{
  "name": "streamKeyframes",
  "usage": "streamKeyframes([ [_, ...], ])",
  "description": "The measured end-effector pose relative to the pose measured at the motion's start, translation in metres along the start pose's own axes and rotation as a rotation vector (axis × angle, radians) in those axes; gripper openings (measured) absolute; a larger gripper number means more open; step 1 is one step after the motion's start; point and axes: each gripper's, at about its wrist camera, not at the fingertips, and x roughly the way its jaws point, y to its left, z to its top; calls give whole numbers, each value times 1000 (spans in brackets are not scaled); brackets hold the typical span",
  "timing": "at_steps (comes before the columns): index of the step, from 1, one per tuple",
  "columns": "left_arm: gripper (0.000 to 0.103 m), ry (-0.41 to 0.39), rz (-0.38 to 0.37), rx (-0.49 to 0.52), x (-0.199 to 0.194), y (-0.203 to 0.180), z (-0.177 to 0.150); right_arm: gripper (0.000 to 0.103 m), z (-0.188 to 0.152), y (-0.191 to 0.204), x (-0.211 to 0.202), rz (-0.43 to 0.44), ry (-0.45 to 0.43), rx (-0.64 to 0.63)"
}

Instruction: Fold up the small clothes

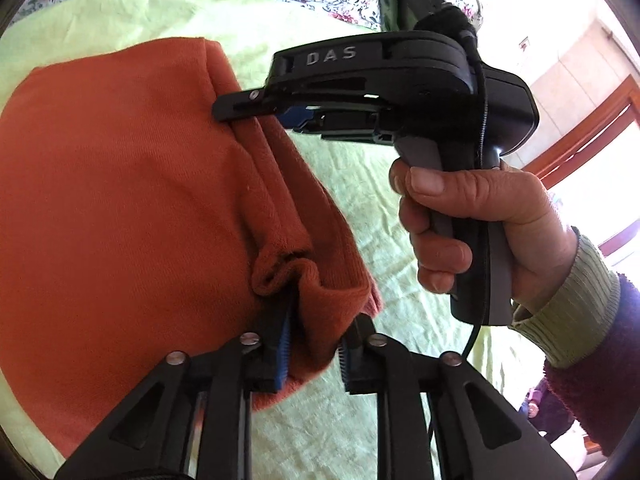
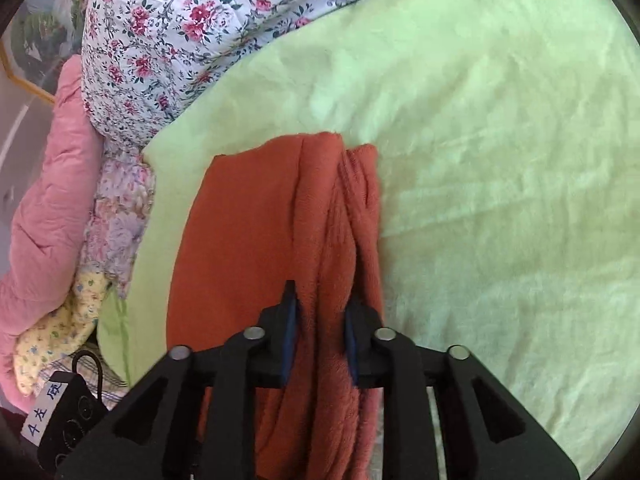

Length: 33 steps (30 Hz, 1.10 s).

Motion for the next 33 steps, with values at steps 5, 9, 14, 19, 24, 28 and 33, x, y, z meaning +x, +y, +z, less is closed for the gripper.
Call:
streamKeyframes([
  [5,34,-1,-11,-19,-24,10,-12,29,-7,8,-18,-61,-20,-22],
  [9,45,-17,5,-40,-52,30,-28,44,-20,12,-35,-82,-43,-24],
  [14,50,-36,40,-105,-89,68,-47,50,-37,14,-43,-83,-38,7],
  [19,52,-53,85,-196,-115,109,-58,60,-53,16,-47,-68,-40,45],
  [24,57,-76,137,-266,-116,112,-51,64,-62,16,-44,-67,-24,60],
  [28,64,-90,152,-331,-125,128,-51,67,-60,17,-41,-61,-19,63],
  [33,69,-82,116,-404,-111,152,-35,70,-58,18,-30,-57,4,51],
])
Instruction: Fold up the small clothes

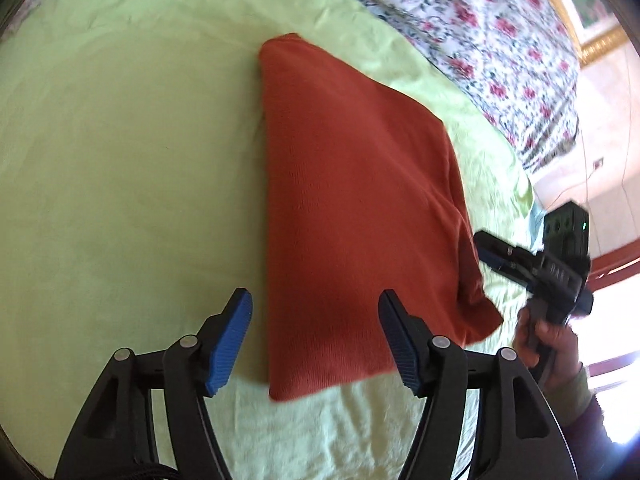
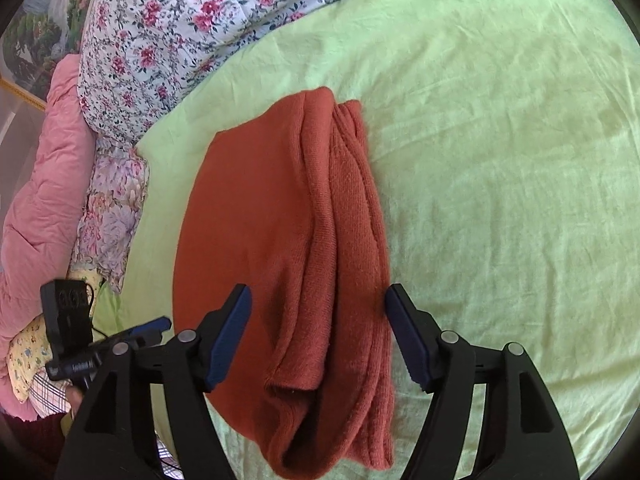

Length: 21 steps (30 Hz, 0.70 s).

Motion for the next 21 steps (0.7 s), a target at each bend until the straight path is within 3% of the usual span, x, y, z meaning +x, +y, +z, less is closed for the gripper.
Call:
streamKeyframes([
  [10,71,47,-34,-88,58,-5,41,70,8,-8,26,28,54,8],
  [14,69,35,-35,-87,77,-14,48,66,11,-13,40,81,70,36],
  [15,63,28,-24,-66,79,-18,49,60,12,-12,43,94,77,39],
  [17,46,28,-19,-47,80,-20,49,38,12,-13,50,101,100,54],
  [19,24,13,-42,-42,73,-20,48,30,12,-12,50,130,95,70],
  [21,20,-6,-71,-42,62,-21,45,28,10,-2,45,124,80,42],
])
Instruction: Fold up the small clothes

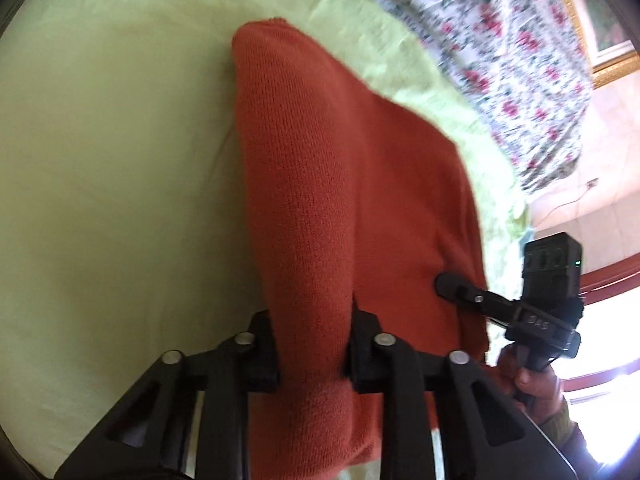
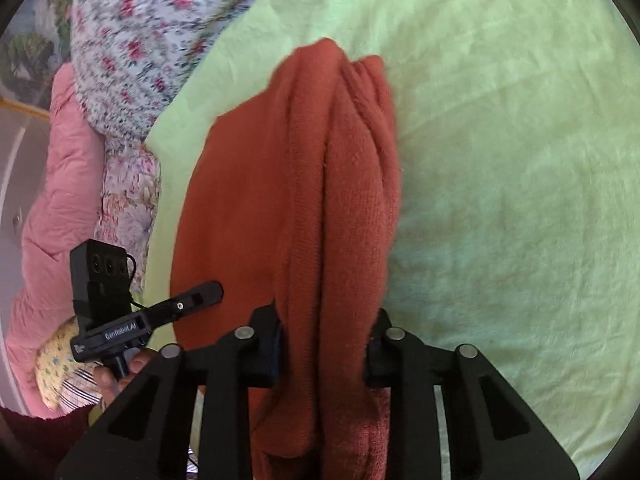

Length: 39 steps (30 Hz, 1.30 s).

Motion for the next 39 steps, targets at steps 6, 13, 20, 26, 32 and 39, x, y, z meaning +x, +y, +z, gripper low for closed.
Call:
streamKeyframes([
  [6,19,-68,-8,34,-58,-5,-22,25,-8,39,-1,72,3,-47],
  [13,19,-138,39,-1,-131,40,-62,25,-24,97,33,203,51,-150],
  [20,20,-114,96,-106,-133,98,-88,25,-41,120,91,190,160,-193],
  [26,42,-94,146,-134,-124,108,-90,39,-38,111,99,96,191,-190],
  [32,51,-98,180,-144,-131,112,-90,43,-35,112,81,14,162,-215],
  [39,57,-100,193,-150,-137,125,-84,43,-36,124,63,-38,107,-240],
])
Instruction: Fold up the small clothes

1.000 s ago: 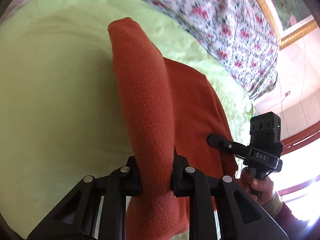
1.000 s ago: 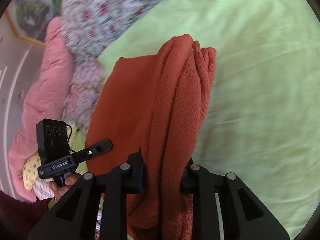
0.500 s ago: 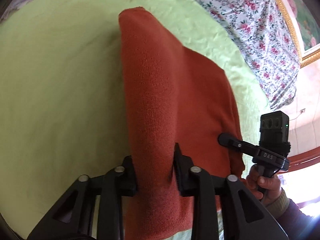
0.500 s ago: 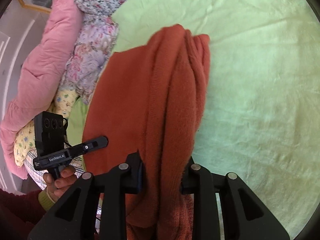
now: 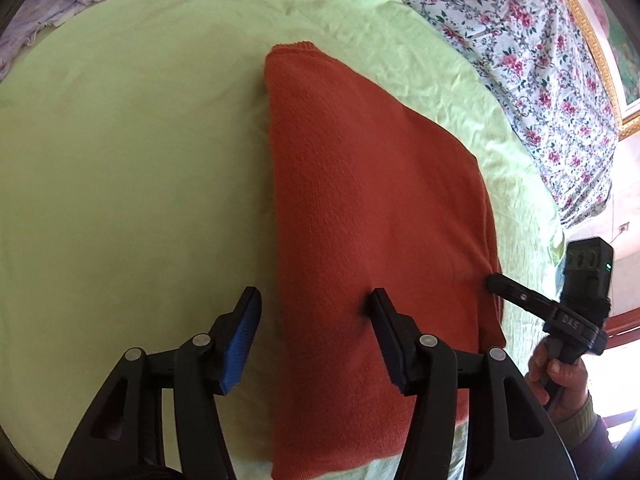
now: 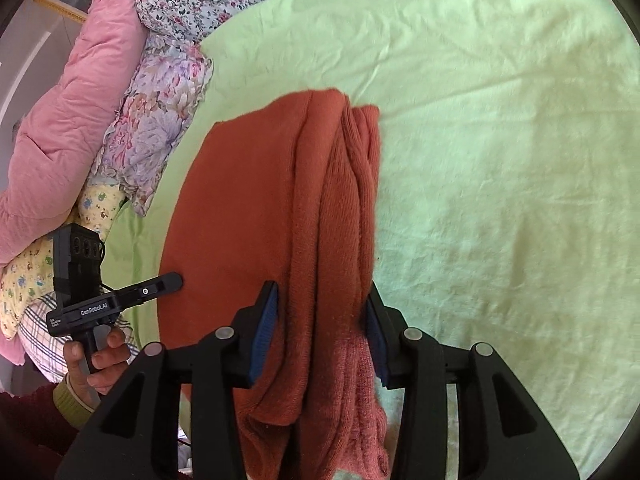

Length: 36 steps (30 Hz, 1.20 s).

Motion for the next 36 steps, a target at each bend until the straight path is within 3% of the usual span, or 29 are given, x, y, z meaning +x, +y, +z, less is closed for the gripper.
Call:
streamKeyframes([
  [5,62,-11,-15,-17,13,5,40,44,6,6,-11,-23,-39,-17],
  [11,63,-39,-1,-54,36,9,111,44,14,5,-22,-11,-66,-10],
  [12,60,-52,17,-60,40,11,123,44,15,5,-24,-6,-71,-10],
  [14,42,-75,55,-57,44,13,139,44,17,7,-27,20,-81,-10],
  [15,21,-78,69,-56,46,12,142,44,18,9,-27,28,-81,-14],
  [18,20,-79,78,-56,42,11,147,44,19,17,-23,40,-67,-41],
  [20,37,-77,85,-51,35,10,139,44,20,20,-17,46,-62,-42],
  [21,53,-75,85,-52,29,10,131,44,20,20,-15,47,-58,-39],
  [22,57,-86,87,-51,24,9,123,44,20,20,-13,46,-55,-37],
  [27,57,-87,72,-50,-9,7,57,44,21,18,1,0,-33,-14],
  [31,57,-64,103,-12,-24,-4,3,44,19,25,8,-53,-31,-32],
  [33,57,-63,125,13,-30,-10,-16,44,16,34,3,-134,-71,-66],
  [36,57,-56,123,45,-35,-16,-37,44,12,46,-3,-182,-116,-120],
])
